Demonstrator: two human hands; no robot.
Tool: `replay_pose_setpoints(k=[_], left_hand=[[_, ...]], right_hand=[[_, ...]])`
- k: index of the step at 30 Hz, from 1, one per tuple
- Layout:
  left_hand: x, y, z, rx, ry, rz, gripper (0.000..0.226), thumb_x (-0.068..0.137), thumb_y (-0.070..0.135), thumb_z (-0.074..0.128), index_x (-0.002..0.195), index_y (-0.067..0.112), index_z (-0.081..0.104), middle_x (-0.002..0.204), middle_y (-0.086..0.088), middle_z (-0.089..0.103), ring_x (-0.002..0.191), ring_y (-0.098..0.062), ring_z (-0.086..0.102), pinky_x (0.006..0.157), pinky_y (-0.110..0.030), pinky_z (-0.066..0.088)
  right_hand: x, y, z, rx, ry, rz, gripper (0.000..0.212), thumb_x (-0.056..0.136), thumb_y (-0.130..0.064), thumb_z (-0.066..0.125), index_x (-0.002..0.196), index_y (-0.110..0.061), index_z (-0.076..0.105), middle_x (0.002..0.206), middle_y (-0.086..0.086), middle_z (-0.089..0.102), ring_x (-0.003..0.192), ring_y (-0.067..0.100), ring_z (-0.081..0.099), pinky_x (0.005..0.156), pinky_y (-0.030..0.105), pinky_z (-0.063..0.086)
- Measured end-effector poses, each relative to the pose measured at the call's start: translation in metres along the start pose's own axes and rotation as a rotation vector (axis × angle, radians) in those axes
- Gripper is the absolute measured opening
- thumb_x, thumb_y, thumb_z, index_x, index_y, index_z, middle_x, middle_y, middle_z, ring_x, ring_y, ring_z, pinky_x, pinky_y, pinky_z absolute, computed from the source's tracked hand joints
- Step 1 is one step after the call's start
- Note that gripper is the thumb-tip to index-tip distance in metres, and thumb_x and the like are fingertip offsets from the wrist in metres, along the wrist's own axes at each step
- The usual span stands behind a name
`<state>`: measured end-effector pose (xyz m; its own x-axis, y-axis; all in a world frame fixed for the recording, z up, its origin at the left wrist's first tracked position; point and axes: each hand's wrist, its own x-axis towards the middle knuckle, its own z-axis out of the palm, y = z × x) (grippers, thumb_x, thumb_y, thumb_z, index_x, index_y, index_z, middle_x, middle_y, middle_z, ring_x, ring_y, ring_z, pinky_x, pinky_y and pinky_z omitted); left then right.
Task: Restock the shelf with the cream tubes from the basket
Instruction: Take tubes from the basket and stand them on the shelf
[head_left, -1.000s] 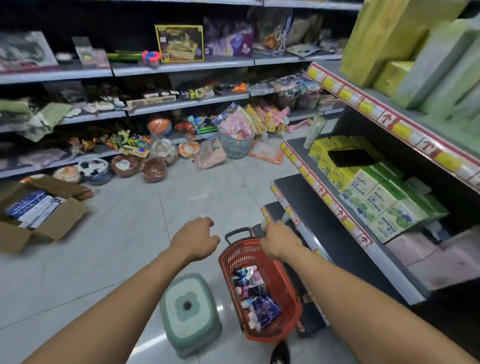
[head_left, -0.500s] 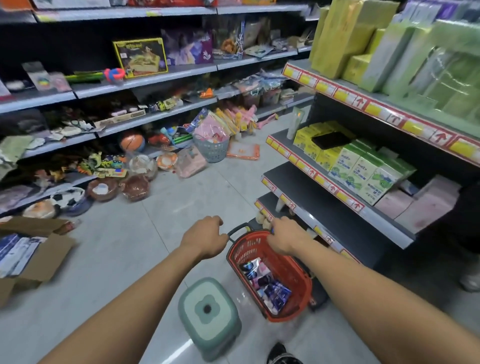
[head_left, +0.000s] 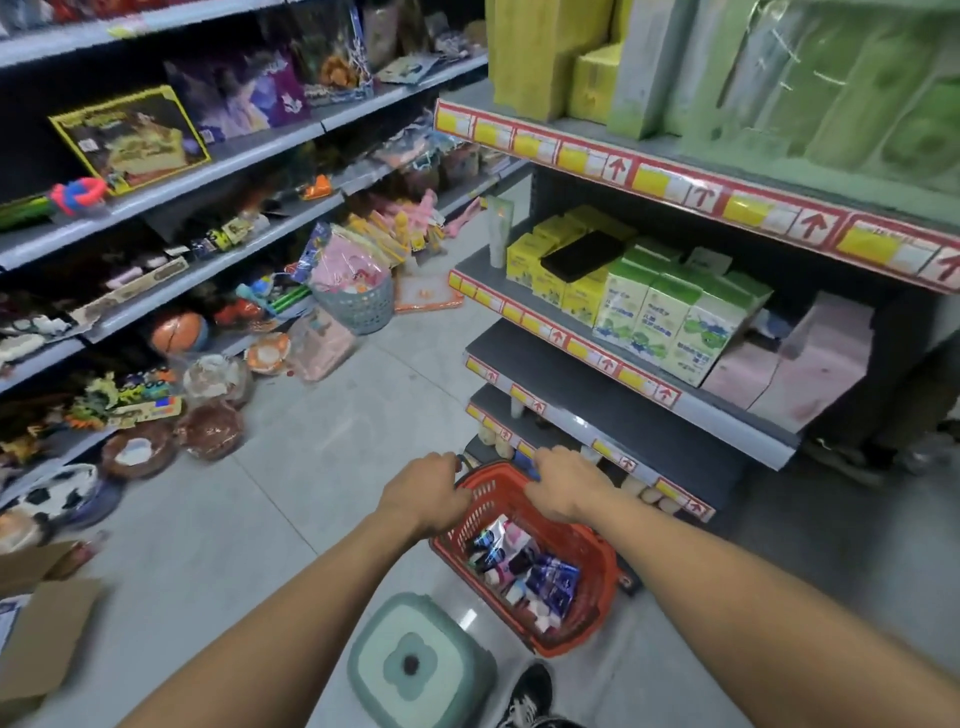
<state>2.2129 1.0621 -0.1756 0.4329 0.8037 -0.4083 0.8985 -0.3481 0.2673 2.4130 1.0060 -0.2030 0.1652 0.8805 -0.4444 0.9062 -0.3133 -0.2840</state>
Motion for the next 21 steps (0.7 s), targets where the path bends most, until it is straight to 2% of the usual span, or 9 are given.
replay_pose_setpoints(k=[3, 7, 9, 12, 15, 21], left_hand=[[0.041, 0.028, -0.003, 0.065, -0.055, 0.046, 0.039, 0.097, 0.045, 0.056, 0.122, 0.017, 0.061, 0.121, -0.008, 0.068, 0.098, -0.022, 0.062, 0.086, -0.04, 0.057], [0.08, 0.062, -0.01, 0.139, -0.11, 0.135, 0.045, 0.098, 0.043, 0.057, 0.137, 0.021, 0.059, 0.133, -0.007, 0.065, 0.115, -0.027, 0.064, 0.095, -0.038, 0.055], [0.095, 0.078, -0.014, 0.171, -0.131, 0.155, 0.044, 0.096, 0.042, 0.058, 0.135, 0.02, 0.06, 0.133, -0.008, 0.066, 0.115, -0.028, 0.065, 0.094, -0.039, 0.056], [0.114, 0.094, -0.015, 0.213, -0.168, 0.166, 0.044, 0.093, 0.05, 0.059, 0.125, 0.021, 0.061, 0.128, -0.006, 0.067, 0.106, -0.024, 0.068, 0.089, -0.04, 0.059], [0.128, 0.103, -0.017, 0.259, -0.216, 0.182, 0.044, 0.093, 0.053, 0.061, 0.124, 0.023, 0.062, 0.127, -0.003, 0.066, 0.103, -0.021, 0.069, 0.084, -0.035, 0.059], [0.157, 0.111, -0.024, 0.342, -0.277, 0.23, 0.046, 0.098, 0.05, 0.059, 0.133, 0.02, 0.06, 0.131, -0.006, 0.064, 0.112, -0.026, 0.067, 0.093, -0.04, 0.057]], right_hand=[[0.024, 0.027, -0.011, 0.035, -0.017, 0.04, 0.051, 0.095, -0.036, 0.051, 0.141, -0.015, 0.051, 0.137, 0.013, 0.055, 0.125, 0.035, 0.052, 0.1, 0.042, 0.048], [0.05, 0.066, -0.025, 0.042, 0.009, 0.07, 0.046, 0.094, -0.049, 0.053, 0.124, -0.015, 0.058, 0.131, 0.013, 0.059, 0.12, 0.035, 0.057, 0.095, 0.039, 0.05], [0.057, 0.084, -0.03, 0.069, 0.013, 0.088, 0.043, 0.093, -0.052, 0.054, 0.118, -0.017, 0.059, 0.129, 0.011, 0.06, 0.118, 0.033, 0.057, 0.091, 0.038, 0.049], [0.061, 0.105, -0.035, 0.106, -0.004, 0.124, 0.041, 0.093, -0.044, 0.051, 0.124, -0.017, 0.057, 0.134, 0.01, 0.058, 0.123, 0.033, 0.053, 0.093, 0.04, 0.049], [0.064, 0.119, -0.035, 0.126, -0.02, 0.146, 0.043, 0.095, -0.042, 0.051, 0.128, -0.015, 0.056, 0.137, 0.012, 0.056, 0.126, 0.034, 0.051, 0.097, 0.042, 0.049], [0.072, 0.13, -0.036, 0.184, 0.003, 0.185, 0.044, 0.095, -0.044, 0.052, 0.126, -0.014, 0.059, 0.135, 0.012, 0.06, 0.123, 0.035, 0.054, 0.098, 0.044, 0.05]])
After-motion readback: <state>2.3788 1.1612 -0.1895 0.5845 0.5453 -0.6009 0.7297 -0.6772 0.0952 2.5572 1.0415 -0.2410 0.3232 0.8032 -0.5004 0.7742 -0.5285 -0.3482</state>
